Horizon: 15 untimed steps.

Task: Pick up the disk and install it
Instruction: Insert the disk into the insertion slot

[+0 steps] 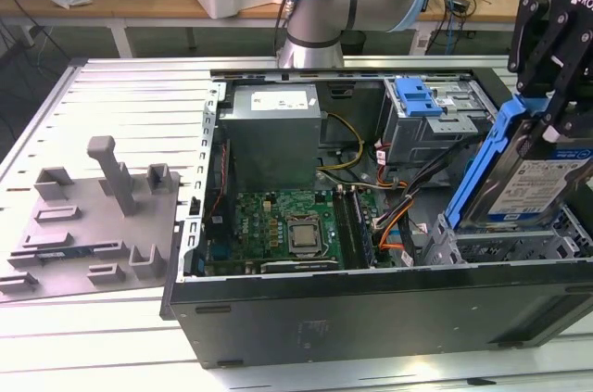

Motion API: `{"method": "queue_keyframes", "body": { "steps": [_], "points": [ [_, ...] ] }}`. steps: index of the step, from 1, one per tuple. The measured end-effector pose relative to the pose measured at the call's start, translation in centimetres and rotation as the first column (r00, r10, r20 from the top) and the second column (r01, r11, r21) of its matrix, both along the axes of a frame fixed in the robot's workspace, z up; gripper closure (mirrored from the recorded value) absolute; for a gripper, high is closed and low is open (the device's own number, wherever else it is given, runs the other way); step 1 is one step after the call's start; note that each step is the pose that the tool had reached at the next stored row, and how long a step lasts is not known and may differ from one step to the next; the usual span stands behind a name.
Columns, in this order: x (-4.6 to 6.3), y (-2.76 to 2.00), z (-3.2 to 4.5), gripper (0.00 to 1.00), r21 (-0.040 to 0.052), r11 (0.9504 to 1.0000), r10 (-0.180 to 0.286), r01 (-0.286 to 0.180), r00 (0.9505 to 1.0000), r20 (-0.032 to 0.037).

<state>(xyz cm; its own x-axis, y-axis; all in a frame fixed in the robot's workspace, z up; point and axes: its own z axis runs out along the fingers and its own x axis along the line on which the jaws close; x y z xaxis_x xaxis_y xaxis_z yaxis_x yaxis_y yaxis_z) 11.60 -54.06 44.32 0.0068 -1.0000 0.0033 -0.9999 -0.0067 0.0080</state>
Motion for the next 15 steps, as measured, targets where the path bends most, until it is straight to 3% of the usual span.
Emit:
{"method": "queue_keyframes", "body": {
  "steps": [7,15],
  "points": [
    [0.09,0.00,-0.07,0.63,0.0001,1.0000,-0.001,0.001,1.0000,0.0000],
    [0.14,0.00,0.85,0.63,0.0004,1.0000,-0.001,0.001,1.0000,0.0000]
  ]
}}
